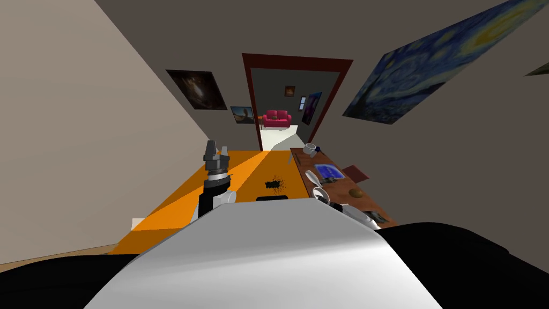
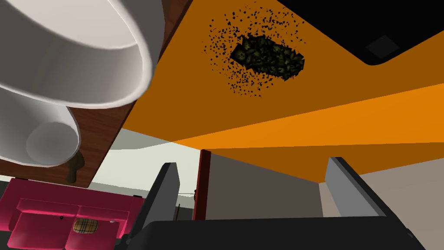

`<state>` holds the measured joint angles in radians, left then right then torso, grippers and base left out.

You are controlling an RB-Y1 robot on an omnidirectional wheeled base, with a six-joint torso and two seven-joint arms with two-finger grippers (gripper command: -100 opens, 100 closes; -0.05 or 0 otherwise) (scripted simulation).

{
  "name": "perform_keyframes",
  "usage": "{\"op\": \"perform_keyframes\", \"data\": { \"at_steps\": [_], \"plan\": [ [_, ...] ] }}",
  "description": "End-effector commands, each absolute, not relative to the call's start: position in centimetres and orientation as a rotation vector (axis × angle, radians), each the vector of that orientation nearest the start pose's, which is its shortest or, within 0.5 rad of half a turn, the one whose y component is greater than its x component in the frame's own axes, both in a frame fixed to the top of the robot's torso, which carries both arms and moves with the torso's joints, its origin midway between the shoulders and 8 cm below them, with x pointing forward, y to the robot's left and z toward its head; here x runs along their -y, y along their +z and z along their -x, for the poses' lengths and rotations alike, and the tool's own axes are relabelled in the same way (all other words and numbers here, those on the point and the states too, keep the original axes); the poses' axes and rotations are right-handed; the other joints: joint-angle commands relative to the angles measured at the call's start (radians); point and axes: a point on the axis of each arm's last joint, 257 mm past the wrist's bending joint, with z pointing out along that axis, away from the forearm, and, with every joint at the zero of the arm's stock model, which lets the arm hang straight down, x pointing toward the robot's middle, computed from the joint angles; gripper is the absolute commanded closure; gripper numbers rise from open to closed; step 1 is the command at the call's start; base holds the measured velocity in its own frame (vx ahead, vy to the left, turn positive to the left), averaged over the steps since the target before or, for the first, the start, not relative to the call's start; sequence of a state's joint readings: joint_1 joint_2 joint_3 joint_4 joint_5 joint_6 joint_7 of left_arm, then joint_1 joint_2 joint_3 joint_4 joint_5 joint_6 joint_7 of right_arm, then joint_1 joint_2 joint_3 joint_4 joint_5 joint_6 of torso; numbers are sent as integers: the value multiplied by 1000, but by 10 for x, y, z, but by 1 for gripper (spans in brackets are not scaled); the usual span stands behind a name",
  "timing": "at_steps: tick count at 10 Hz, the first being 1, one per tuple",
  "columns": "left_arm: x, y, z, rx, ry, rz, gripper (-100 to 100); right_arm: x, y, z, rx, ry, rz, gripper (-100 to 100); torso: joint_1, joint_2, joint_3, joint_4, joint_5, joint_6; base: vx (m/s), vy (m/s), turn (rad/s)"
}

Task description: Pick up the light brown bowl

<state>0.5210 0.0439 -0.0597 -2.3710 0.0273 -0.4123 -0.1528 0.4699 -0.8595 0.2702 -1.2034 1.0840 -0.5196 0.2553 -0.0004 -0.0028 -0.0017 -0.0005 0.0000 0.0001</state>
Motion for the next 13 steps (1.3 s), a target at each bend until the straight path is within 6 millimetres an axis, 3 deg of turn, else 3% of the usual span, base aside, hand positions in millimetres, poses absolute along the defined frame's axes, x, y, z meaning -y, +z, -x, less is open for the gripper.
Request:
{"op": "perform_keyframes", "data": {
  "at_steps": [1, 5, 8, 11, 13],
  "plan": [
    [-258, 40, -341, -684, -1231, 604, 0, 441, -519, -169, -2462, 131, 790, -100, 0, 0, 0, 0, 0, 0, 21, 4, -12],
    [-258, 40, -341, -684, -1231, 604, 0, 483, -539, -118, -2585, 72, 864, -100, 0, 2, 1, 1, 0, 0, 15, -15, 38],
    [-258, 40, -341, -684, -1231, 604, 0, 494, -544, -103, -2620, 59, 879, -100, 0, 2, 1, 0, 0, 0, 23, -9, 26],
    [-259, 40, -341, -684, -1231, 604, 0, 512, -555, -67, -2700, 41, 906, -100, -1, -2, -1, 0, 0, 0, 76, -33, 49],
    [-259, 40, -341, -684, -1231, 604, 0, 513, -561, -53, -2729, 48, 908, -100, -2, -2, -1, 0, -1, 0, 62, -26, 46]
  ]
}}
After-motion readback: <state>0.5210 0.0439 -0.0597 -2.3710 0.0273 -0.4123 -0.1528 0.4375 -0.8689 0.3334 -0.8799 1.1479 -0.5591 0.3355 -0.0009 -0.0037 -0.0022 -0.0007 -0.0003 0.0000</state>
